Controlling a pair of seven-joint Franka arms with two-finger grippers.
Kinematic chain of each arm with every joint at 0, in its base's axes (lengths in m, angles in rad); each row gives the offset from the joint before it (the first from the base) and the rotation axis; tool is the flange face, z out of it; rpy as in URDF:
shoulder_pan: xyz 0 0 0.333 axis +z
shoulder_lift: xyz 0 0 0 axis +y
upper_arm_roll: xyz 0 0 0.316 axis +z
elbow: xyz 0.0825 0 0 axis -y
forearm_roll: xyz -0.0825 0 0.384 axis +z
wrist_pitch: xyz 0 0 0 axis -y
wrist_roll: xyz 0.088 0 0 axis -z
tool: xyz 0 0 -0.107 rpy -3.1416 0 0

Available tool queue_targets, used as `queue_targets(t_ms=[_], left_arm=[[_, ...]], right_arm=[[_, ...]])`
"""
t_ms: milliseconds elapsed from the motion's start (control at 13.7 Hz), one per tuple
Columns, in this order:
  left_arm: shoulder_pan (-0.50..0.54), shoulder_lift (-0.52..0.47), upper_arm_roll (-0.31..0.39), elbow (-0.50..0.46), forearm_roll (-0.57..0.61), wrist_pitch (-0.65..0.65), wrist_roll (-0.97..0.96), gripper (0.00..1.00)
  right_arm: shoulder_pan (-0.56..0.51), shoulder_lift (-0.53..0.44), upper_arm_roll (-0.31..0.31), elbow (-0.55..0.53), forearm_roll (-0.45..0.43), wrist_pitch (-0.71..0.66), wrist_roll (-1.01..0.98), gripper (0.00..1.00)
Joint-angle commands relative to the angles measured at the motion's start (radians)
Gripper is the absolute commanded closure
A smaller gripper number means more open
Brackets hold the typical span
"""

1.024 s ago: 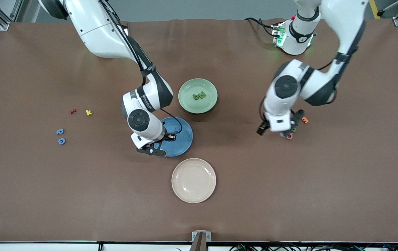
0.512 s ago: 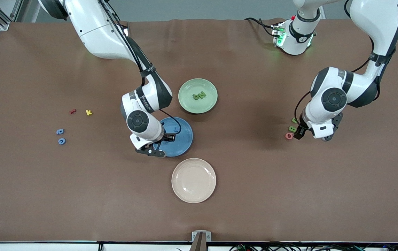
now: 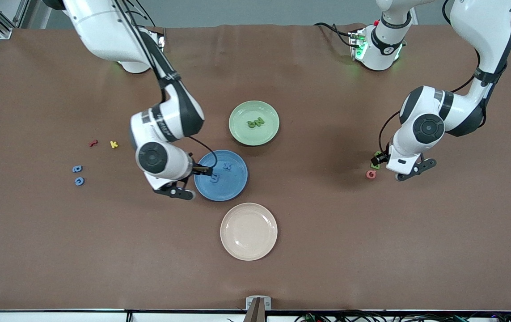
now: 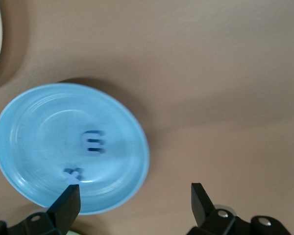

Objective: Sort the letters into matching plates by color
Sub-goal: 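Move the left gripper to the green B while the right gripper reaches the blue c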

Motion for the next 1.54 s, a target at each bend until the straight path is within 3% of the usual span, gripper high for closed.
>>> queue_targets(t_ms=[0,366,804,1024,1243,1462], left_arm=[[0.011,0.003,-0.013,-0.013,0.013,0.049,0.19,0.11],[0.025,0.043,-0.012,-0.067,0.013,0.259,0.489,0.2],[0.058,0.045,-0.013,-0.107,0.042,0.269,0.66,0.29],[0.06,0.065,-0.013,-0.125,0.045,0.339,0.668,0.32],[0.061,0.084,-0.013,-0.124,0.044,0.349,0.659,0.36],[0.068,0.101,-0.01,-0.125,0.044,0.373,0.662,0.38]], right_arm=[[-0.089,-0.062,0.014,-0.023,-0.035,-0.057,-0.094,0.0],[-0.285,-0.156,0.014,-0.111,-0.115,-0.069,-0.373,0.0],[-0.537,-0.145,0.014,-0.109,-0.181,0.0,-0.798,0.0],[-0.609,-0.112,0.014,-0.123,-0.224,0.093,-0.946,0.0],[-0.652,-0.107,0.014,-0.236,-0.226,0.305,-1.091,0.0],[-0.667,-0.089,0.016,-0.304,-0.226,0.409,-1.133,0.0]])
